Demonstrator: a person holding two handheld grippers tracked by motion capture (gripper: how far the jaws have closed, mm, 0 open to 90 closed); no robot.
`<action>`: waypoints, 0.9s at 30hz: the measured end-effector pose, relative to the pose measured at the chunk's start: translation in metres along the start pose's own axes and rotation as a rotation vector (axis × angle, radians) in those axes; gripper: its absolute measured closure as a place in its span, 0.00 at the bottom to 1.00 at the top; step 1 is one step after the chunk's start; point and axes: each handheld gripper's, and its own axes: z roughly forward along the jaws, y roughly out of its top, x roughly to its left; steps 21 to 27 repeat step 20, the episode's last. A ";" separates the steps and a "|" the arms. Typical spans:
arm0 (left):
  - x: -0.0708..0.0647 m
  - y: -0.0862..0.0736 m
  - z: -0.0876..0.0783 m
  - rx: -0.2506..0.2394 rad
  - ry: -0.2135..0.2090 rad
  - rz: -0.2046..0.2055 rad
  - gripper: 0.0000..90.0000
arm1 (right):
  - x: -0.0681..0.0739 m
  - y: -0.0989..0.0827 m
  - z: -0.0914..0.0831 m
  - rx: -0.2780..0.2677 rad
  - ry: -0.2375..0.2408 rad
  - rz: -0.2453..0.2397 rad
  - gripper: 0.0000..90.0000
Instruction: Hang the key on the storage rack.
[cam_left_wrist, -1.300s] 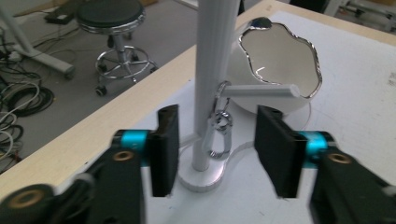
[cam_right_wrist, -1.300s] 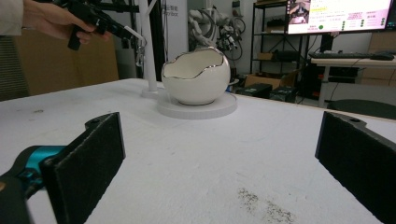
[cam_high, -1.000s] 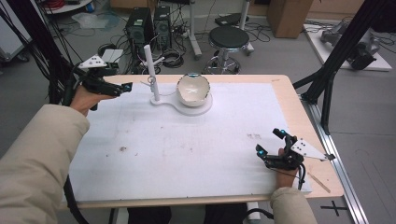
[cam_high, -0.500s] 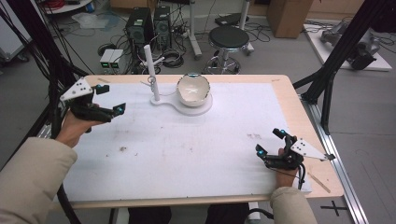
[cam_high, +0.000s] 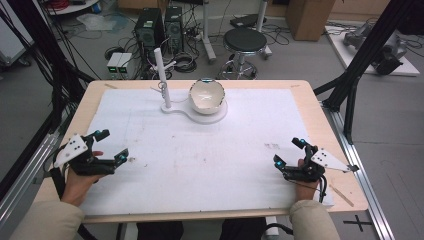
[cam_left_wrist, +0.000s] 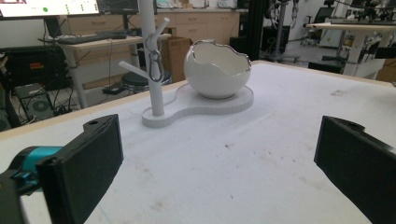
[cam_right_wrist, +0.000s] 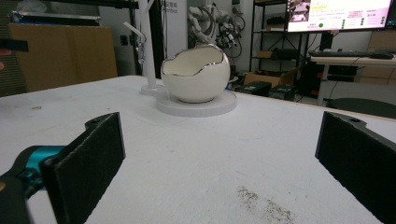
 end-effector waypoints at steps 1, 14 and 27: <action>-0.002 -0.005 -0.002 -0.005 0.001 -0.002 0.02 | 0.000 0.000 0.000 0.001 0.001 0.000 0.00; -0.015 -0.035 -0.019 -0.109 0.046 0.001 0.02 | 0.000 0.000 0.001 0.004 -0.003 -0.002 0.01; -0.015 -0.035 -0.019 -0.109 0.052 -0.002 0.02 | 0.000 0.000 0.001 0.005 -0.003 -0.003 0.00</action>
